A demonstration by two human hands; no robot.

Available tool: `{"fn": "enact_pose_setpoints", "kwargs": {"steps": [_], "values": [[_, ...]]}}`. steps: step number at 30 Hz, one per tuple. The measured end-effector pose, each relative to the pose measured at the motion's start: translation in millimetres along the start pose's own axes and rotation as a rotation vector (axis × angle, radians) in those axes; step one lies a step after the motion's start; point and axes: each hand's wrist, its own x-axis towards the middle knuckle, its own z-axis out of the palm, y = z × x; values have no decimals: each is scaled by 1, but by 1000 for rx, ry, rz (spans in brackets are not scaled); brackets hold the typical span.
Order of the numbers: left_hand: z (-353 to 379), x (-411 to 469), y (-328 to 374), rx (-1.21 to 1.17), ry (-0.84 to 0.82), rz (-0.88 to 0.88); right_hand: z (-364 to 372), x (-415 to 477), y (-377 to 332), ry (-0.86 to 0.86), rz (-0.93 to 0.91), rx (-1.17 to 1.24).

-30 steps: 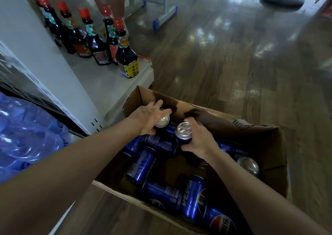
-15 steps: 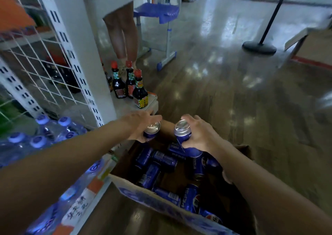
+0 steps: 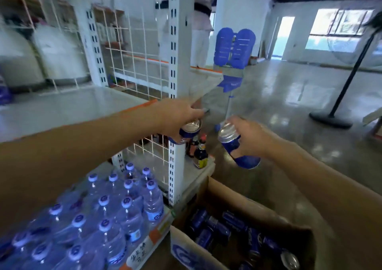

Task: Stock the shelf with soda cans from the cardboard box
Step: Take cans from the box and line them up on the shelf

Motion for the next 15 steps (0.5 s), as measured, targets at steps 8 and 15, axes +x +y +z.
{"fn": "enact_pose_setpoints", "kwargs": {"steps": [8,15], "values": [[-72,-63,-57,46,61,-198,-67,34,-67,154,-151,-11],[-71,-128,-107,131,-71,-406,-87,72,-133,173,-360,-35]]}}
